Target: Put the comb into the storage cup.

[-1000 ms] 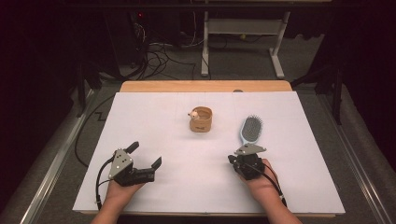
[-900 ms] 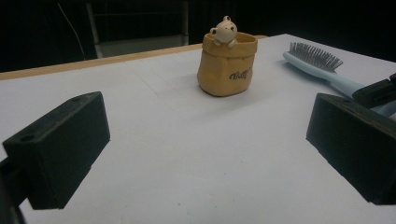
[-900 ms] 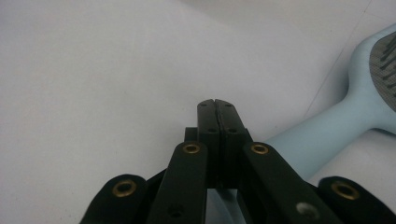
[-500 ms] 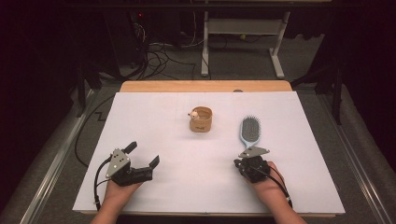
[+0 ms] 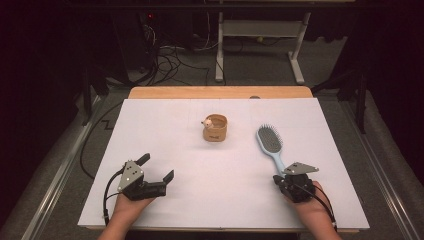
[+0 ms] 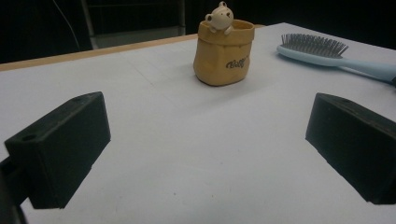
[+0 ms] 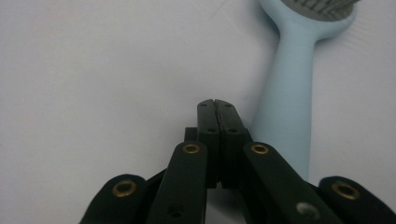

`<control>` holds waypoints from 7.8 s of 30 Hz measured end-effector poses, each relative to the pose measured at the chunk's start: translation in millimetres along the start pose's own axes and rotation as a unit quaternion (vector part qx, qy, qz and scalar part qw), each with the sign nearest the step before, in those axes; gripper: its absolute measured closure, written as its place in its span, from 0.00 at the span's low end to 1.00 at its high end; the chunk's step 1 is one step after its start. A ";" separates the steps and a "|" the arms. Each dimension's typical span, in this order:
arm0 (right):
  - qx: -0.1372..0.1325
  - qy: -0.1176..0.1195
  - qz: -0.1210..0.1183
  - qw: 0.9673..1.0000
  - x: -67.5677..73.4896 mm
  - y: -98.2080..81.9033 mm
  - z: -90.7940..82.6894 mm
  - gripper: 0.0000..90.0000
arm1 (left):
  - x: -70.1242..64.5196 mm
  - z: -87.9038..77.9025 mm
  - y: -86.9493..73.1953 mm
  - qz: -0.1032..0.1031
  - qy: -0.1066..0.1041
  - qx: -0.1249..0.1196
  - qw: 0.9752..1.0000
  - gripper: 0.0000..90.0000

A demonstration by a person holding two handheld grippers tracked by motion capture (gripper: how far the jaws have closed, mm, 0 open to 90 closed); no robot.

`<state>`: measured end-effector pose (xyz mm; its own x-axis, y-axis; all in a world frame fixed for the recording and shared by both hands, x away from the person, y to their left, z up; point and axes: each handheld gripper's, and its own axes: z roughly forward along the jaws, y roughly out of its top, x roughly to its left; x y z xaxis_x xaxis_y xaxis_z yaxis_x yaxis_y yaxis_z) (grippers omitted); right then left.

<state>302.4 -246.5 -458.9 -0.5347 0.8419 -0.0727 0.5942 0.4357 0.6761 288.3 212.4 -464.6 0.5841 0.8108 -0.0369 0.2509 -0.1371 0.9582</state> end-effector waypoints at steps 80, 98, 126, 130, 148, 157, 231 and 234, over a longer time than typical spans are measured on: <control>0.022 -0.001 0.051 0.998 -43.5 3.7 -48.6 0.20 | -0.7 1.8 -1.4 0.002 -0.010 -0.009 1.000 0.02; 0.079 0.021 0.026 0.996 -55.2 30.1 -32.2 0.00 | 0.2 1.6 -1.9 0.001 -0.009 -0.009 1.000 0.02; 0.110 0.024 0.008 0.994 -58.5 71.9 6.2 0.00 | -0.3 0.5 -1.7 0.000 -0.012 -0.013 1.000 0.02; 0.111 0.024 0.008 0.994 -60.3 77.6 8.3 0.00 | -0.2 0.2 -1.4 0.000 -0.013 -0.014 1.000 0.02; 0.127 0.026 0.005 0.992 -65.0 101.9 34.3 0.00 | 1.4 0.3 -1.3 0.000 -0.013 -0.013 1.000 0.02; 0.146 0.025 0.010 0.989 -68.9 107.0 58.7 0.00 | 2.0 -0.1 -1.5 -0.004 -0.014 -0.017 1.000 0.02; 0.168 0.002 0.019 0.986 -70.6 120.0 92.4 0.23 | 2.3 -1.4 -2.2 -0.004 -0.012 -0.021 1.000 0.02; 0.172 0.001 0.020 0.985 -70.3 120.7 92.3 0.23 | 2.2 -1.3 -2.2 -0.004 -0.012 -0.021 1.000 0.02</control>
<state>467.2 -223.8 -439.9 -0.5072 0.8604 -0.0498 0.7833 0.4843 0.3898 288.0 215.2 -466.4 0.6014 0.7973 -0.0505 0.2232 -0.1070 0.9689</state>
